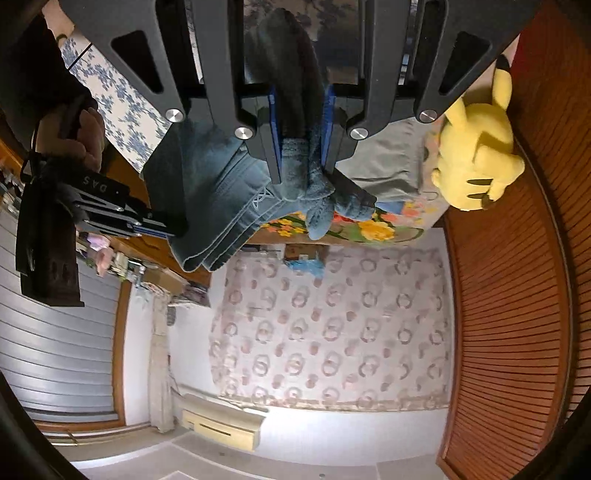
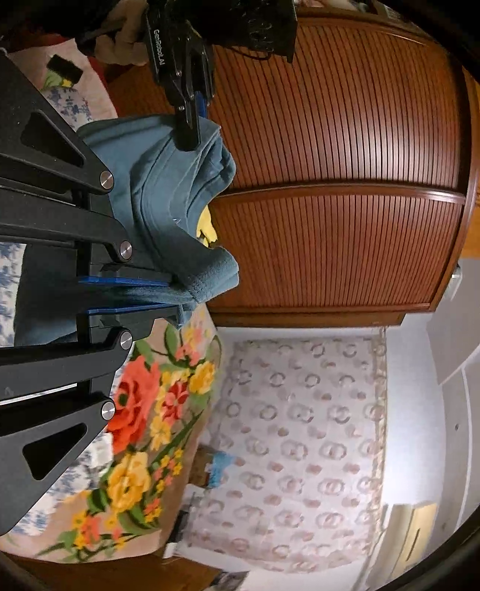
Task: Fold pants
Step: 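Lift the folded shorts with both tools toward the denim stack, then lower the teal shorts onto the denim stack with both tools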
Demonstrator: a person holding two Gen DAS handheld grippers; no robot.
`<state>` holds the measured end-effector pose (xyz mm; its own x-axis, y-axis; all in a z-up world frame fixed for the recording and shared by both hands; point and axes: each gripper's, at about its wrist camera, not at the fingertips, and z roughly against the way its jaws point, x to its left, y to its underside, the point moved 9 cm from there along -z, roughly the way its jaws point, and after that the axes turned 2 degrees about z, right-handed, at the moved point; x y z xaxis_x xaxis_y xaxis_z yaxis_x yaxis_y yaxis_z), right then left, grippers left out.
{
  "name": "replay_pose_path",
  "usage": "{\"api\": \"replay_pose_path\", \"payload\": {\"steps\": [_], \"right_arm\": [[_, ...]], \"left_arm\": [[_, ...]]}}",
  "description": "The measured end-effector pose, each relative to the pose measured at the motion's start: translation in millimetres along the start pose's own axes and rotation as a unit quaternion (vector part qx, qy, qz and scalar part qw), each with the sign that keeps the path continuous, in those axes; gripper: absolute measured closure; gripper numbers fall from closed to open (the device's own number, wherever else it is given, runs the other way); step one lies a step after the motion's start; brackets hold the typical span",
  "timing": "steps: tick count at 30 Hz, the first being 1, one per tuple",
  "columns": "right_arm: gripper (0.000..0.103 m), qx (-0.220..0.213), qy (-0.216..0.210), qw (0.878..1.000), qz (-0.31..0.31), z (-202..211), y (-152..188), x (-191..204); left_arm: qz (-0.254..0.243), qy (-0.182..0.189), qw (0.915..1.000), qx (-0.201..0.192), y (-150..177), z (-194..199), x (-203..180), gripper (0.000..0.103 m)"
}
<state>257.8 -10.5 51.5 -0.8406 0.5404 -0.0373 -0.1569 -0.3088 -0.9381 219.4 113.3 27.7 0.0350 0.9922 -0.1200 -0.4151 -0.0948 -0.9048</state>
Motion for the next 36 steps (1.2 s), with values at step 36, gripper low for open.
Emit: {"api": "replay_pose_path", "payload": {"steps": [36], "right_arm": [[0.095,0.044,-0.099,0.989,0.1,-182,-16,-3]], "left_arm": [[0.117,-0.122,0.9855,0.002,52,-45,112,0.083]]}}
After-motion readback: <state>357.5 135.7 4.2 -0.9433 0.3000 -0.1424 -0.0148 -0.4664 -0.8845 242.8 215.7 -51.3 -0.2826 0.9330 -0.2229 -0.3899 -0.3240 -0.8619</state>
